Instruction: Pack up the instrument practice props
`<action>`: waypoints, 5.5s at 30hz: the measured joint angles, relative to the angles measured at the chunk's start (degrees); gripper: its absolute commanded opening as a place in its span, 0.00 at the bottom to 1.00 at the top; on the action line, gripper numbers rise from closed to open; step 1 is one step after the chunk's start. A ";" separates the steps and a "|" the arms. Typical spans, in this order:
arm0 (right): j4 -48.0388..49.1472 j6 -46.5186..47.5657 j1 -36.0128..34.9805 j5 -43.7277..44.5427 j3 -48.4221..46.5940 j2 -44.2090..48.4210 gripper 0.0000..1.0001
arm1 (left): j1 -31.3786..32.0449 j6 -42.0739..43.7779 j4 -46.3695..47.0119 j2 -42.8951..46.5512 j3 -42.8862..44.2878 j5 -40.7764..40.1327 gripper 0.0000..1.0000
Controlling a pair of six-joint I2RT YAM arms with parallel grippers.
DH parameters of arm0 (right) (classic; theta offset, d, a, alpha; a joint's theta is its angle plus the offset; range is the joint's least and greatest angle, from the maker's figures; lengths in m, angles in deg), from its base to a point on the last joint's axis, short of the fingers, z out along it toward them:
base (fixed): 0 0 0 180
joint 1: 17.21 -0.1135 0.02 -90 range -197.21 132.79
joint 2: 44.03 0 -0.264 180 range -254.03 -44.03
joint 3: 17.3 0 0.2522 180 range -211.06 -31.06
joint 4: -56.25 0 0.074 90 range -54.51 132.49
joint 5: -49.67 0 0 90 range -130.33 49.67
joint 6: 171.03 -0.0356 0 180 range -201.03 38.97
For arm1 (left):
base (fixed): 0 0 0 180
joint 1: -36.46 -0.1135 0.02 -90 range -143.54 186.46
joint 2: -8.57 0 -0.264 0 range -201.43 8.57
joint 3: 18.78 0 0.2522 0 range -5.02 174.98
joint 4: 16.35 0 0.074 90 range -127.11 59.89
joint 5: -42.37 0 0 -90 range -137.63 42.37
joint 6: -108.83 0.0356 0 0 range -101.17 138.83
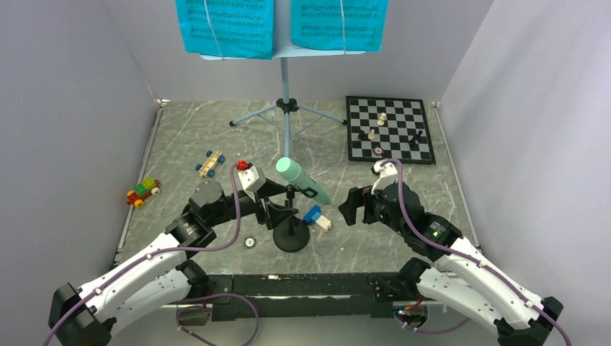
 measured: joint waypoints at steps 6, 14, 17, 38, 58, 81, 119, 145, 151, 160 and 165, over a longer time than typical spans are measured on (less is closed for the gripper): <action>0.00 0.07 0.00 -0.11 -0.02 0.02 1.00 | -0.20 0.00 2.95 -3.78 2.21 4.22 0.58; -0.02 0.07 0.00 -0.26 -0.02 0.28 1.00 | -0.92 -0.09 4.81 -8.94 2.75 6.95 0.19; -0.04 0.11 0.00 -0.26 -0.02 0.28 1.00 | -1.05 0.52 5.64 -10.14 3.23 7.63 0.11; 4.85 -1.36 0.00 -3.96 0.24 -3.37 0.99 | 4.35 0.66 -0.28 4.72 -2.21 -20.41 0.00; 31.74 -6.86 -6.49 -14.80 7.32 -16.70 0.81 | 17.33 2.19 12.46 0.22 -6.14 -45.40 0.00; 46.64 -2.71 -10.19 -18.03 3.10 -33.33 0.50 | 18.01 1.99 9.60 2.29 -6.34 -46.77 0.00; 59.43 31.74 -26.29 8.81 6.75 -37.90 0.00 | 18.03 0.22 9.70 1.18 -6.03 -48.68 0.00; 112.52 98.14 -41.09 39.78 12.41 -65.85 0.21 | 18.25 -1.40 14.21 -0.83 -7.37 -48.41 0.00; 102.33 91.38 -41.03 45.53 12.48 -55.60 1.00 | 18.49 -2.62 13.90 -0.33 -7.41 -48.19 0.00; 74.03 65.35 -40.94 50.21 10.23 -37.18 1.00 | 18.60 -2.93 13.35 0.13 -7.39 -48.26 0.00; 51.30 41.16 -40.24 45.75 6.80 -21.14 1.00 | 18.62 -2.69 13.11 0.02 -7.21 -48.24 0.00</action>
